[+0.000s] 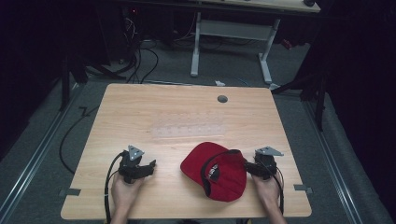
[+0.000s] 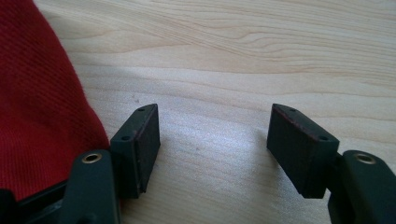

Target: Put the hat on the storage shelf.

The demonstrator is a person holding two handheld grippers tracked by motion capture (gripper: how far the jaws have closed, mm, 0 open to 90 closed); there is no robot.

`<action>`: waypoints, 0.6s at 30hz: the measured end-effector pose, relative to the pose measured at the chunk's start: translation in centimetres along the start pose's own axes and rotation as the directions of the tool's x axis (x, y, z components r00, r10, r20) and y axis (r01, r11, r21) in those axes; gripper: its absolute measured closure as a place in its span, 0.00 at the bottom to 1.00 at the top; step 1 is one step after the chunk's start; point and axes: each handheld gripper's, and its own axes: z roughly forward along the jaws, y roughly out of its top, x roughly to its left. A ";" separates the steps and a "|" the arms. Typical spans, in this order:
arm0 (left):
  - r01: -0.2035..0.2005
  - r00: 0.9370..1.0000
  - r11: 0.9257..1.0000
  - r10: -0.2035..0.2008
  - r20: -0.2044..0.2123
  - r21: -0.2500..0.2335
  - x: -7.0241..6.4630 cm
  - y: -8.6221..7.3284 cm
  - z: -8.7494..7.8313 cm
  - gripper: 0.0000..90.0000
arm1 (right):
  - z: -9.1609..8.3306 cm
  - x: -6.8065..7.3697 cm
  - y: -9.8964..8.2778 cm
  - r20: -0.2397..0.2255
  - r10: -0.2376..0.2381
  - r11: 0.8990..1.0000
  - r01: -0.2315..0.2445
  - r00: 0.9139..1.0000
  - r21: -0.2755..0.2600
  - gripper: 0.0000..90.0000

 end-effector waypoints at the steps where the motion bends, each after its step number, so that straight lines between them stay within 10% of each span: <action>1: 0.000 1.000 1.000 0.000 0.000 0.000 0.0 0.0 0.0 0.31 | 0.0 0.0 0.0 0.000 0.001 1.000 -0.001 1.000 -0.002 0.41; 18: 0.000 1.000 1.000 0.000 0.000 0.001 0.0 0.0 0.0 0.31 | -4.4 -0.5 0.5 -0.101 0.014 0.989 -0.028 0.995 -0.143 0.44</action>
